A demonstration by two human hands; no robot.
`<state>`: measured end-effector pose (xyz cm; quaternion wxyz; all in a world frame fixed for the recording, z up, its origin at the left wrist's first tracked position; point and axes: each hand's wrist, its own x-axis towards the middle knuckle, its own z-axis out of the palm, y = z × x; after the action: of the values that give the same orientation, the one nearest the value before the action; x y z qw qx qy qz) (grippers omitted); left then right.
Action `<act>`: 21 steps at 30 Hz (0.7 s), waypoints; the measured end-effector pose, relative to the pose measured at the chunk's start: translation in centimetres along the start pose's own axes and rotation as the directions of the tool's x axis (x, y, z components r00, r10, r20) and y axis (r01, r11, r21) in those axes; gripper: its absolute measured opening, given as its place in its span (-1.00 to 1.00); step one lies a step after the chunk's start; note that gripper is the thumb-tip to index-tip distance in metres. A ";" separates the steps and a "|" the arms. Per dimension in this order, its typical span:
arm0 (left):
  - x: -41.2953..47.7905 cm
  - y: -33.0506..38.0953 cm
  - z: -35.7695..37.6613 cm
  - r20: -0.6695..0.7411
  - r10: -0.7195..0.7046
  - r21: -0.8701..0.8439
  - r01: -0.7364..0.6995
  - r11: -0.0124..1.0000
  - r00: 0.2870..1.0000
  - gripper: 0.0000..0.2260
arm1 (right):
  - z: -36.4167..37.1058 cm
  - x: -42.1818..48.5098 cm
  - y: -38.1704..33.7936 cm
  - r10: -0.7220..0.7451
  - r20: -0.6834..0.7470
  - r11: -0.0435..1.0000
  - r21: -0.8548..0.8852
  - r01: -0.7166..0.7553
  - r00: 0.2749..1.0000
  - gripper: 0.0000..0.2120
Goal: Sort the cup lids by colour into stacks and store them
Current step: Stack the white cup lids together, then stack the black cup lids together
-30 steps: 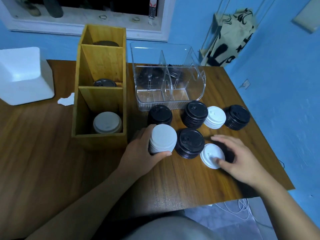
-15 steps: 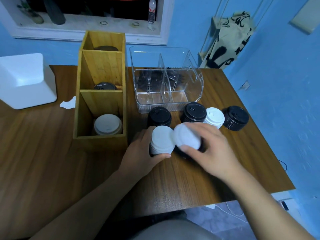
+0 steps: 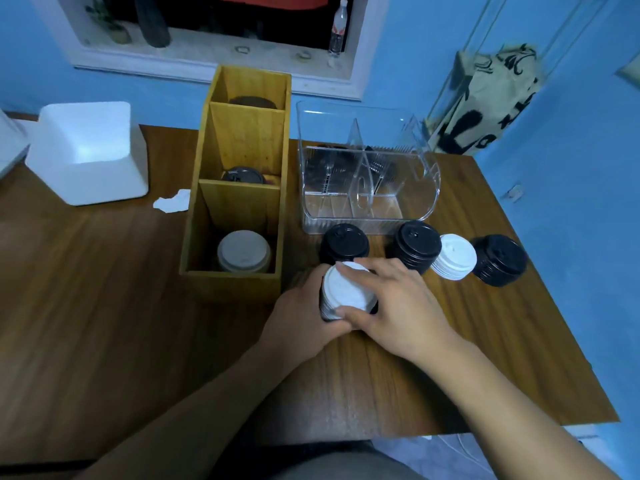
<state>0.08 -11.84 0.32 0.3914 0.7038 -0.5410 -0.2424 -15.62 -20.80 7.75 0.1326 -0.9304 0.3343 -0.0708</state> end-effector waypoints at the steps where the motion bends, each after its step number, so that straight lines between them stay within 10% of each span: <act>1: 0.0 0.1 -0.1 0.000 -0.002 -0.006 0.002 1.000 1.000 -0.25 | -0.2 0.1 0.0 0.006 0.011 0.999 -0.032 -0.006 1.000 -0.33; 13: -0.5 0.7 -0.4 -0.004 0.021 0.006 -0.021 1.000 1.000 -0.28 | -2.3 1.2 -0.4 -0.009 0.164 0.984 -0.172 0.038 0.986 -0.24; 21: -0.5 0.4 -0.4 0.003 0.004 0.062 -0.004 0.998 1.000 -0.18 | -8.0 12.3 1.4 0.018 -0.100 0.982 0.189 0.001 0.995 -0.80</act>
<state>0.00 -11.30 0.88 0.3692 0.7142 -0.5501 -0.2257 -8.78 -31.33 15.50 0.2033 -0.9074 0.3365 -0.1486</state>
